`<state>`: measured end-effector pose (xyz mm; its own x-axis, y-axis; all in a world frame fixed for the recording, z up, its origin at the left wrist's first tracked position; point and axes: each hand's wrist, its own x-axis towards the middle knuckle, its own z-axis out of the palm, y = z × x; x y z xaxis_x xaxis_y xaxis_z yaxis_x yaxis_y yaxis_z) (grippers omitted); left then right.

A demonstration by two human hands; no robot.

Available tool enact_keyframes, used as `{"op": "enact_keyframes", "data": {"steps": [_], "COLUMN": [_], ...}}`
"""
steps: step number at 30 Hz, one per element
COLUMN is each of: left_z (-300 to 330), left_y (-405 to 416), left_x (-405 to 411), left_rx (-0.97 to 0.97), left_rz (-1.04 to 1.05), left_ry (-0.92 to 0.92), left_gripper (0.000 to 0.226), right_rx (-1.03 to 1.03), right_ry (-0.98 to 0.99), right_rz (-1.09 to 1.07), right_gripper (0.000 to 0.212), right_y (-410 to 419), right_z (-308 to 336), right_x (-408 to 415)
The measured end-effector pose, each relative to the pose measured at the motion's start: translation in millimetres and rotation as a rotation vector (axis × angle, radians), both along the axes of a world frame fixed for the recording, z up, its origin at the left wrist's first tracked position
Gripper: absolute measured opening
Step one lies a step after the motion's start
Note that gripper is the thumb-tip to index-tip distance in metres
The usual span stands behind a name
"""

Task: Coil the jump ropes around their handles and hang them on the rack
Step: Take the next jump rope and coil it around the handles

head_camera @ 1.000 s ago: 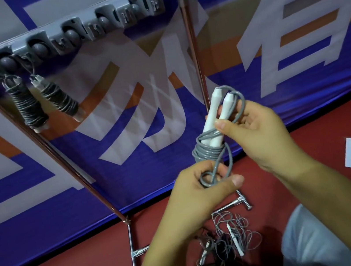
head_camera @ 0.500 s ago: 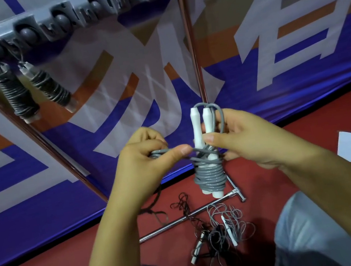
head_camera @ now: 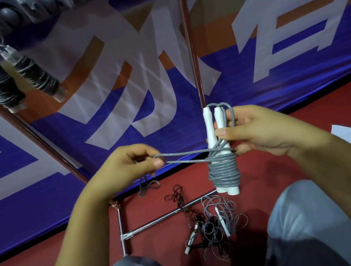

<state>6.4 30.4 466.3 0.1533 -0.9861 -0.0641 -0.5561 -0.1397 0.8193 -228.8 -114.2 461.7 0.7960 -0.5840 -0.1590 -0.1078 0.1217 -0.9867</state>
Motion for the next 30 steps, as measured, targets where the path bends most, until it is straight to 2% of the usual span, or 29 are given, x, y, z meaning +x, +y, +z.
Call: {"op": "enact_keyframes", "data": {"steps": [2,7,10,12,13,16,19,20,22,24,26,28,30], "left_z": [8.1,10.3,-14.9,-36.4,-45.6,-79.1,-109.8,-117.2,-124.1,-115.1,-99.1,-84.3,-75.7], "left_y": [-1.5,-2.1,-4.0,-6.8,-8.7,-23.4,-39.1,-42.4,-45.6,-43.3,-39.8,-35.1,-27.2], "left_x": [7.4,38.5,54.6,56.6,52.2,18.5,-20.3,-26.2,-28.8,-34.6,-46.7,-59.9,-65.2], "left_rx": [0.043,0.018,-0.068,-0.154,-0.149,0.027,0.259,0.308,0.356,0.285,0.125,-0.006,-0.033], "left_rz": [-0.002,0.002,0.044,0.153,0.216,0.245,0.154,0.106,0.004,-0.018,0.007,0.011,0.016], "left_ry": [-0.066,-0.210,-0.485,-0.607,-0.622,-0.657,-0.749,-0.672,-0.313,0.030,0.214,0.221,0.160], "left_gripper": [0.017,0.019,0.021,0.020,0.017,0.016,0.027,0.040,0.078,0.098,0.092,0.075,0.058], "right_rx": [0.033,0.122,0.200,0.239,0.243,0.176,0.081,0.060,0.048,0.034,0.030,0.044,0.028], "right_ry": [0.005,0.000,-0.048,-0.069,-0.076,-0.086,-0.067,-0.055,-0.027,0.002,0.024,0.026,0.038], "right_rz": [0.007,0.003,-0.015,-0.052,-0.077,-0.114,-0.159,-0.173,-0.195,-0.211,-0.222,-0.213,-0.224], "right_gripper": [0.011,0.013,0.006,0.038,0.042,0.008,0.008,0.010,0.012,0.012,0.013,0.015,0.015], "right_y": [-4.0,-11.2,-16.9,-21.4,-22.1,-17.8,-10.3,-9.4,-7.6,-5.3,-3.2,-0.7,-0.1], "right_z": [-4.8,-13.3,-11.8,-10.0,-8.7,-3.2,-0.6,-2.5,-9.1,-16.0,-21.6,-24.3,-25.2], "right_x": [-1.7,-3.5,-4.1,-3.3,-1.9,8.5,20.7,22.8,25.0,24.8,24.0,23.9,24.8]}}
